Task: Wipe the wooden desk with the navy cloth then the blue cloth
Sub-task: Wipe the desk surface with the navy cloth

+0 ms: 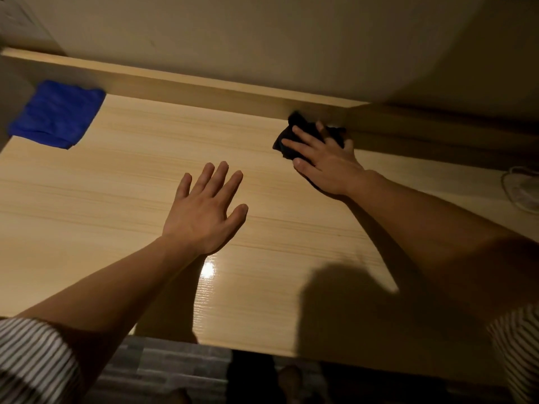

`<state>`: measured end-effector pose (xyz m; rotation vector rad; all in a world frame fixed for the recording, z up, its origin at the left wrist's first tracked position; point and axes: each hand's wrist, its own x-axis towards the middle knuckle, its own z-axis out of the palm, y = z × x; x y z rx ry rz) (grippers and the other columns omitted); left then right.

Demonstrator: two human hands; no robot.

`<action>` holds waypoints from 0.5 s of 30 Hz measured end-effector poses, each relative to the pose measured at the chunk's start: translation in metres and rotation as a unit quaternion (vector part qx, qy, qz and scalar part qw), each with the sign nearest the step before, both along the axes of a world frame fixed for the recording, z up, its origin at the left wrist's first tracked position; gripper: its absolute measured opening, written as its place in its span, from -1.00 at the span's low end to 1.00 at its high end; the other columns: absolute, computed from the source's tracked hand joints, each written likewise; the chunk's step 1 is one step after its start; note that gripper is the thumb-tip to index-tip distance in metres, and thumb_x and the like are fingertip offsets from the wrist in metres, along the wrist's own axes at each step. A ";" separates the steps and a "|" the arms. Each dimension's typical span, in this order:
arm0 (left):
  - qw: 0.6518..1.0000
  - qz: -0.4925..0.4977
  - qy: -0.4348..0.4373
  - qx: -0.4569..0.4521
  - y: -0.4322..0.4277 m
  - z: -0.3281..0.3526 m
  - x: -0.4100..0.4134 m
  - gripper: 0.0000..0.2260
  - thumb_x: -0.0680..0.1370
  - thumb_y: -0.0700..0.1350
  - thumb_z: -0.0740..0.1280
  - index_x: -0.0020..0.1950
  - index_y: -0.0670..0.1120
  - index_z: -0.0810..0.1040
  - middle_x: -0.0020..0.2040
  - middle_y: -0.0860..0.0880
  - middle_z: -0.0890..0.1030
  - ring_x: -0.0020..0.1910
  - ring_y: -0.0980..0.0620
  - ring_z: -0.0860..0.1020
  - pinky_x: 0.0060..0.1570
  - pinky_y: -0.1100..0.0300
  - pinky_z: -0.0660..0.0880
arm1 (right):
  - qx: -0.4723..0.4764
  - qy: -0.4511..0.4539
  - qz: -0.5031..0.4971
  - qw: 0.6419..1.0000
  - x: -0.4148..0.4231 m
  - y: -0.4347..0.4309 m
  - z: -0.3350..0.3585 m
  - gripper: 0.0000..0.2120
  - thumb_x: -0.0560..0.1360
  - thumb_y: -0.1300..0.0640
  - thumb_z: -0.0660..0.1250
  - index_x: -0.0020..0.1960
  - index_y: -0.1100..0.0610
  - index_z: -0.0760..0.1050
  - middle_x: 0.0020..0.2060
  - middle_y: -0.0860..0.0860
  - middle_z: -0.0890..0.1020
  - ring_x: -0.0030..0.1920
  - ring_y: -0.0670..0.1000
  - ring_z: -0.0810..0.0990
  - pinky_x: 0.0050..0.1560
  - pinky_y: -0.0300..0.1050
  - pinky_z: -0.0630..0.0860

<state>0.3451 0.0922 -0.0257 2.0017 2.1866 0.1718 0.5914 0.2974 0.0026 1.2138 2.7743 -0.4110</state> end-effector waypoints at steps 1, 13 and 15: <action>1.000 0.000 0.000 -0.003 0.000 0.000 0.001 -0.35 0.68 0.42 -0.16 0.73 0.23 -0.10 0.75 0.06 -0.11 0.72 0.03 -0.20 0.65 -0.19 -0.17 | 0.001 -0.001 0.004 1.000 0.002 -0.004 0.000 -0.50 0.62 -0.39 -0.21 0.56 -0.47 -0.08 0.64 -0.30 -0.08 0.65 0.12 -0.18 0.46 0.46 -0.11; 1.000 -0.008 0.003 -0.016 0.001 0.002 -0.001 -0.34 0.67 0.42 -0.21 0.73 0.22 -0.15 0.75 0.05 -0.15 0.71 0.01 -0.22 0.65 -0.20 -0.21 | 0.009 -0.013 0.058 0.998 0.050 -0.112 -0.002 -0.51 0.68 -0.28 -0.23 0.60 -0.39 -0.03 0.65 -0.26 0.00 0.66 0.10 -0.16 0.52 0.34 -0.18; 1.000 -0.010 0.003 -0.018 0.001 0.002 -0.002 -0.34 0.67 0.43 -0.22 0.73 0.21 -0.15 0.75 0.04 -0.15 0.71 0.00 -0.22 0.65 -0.21 -0.21 | 0.009 -0.015 0.064 0.998 0.057 -0.133 -0.001 -0.50 0.68 -0.29 -0.24 0.61 -0.38 -0.03 0.65 -0.25 0.01 0.66 0.09 -0.17 0.52 0.33 -0.18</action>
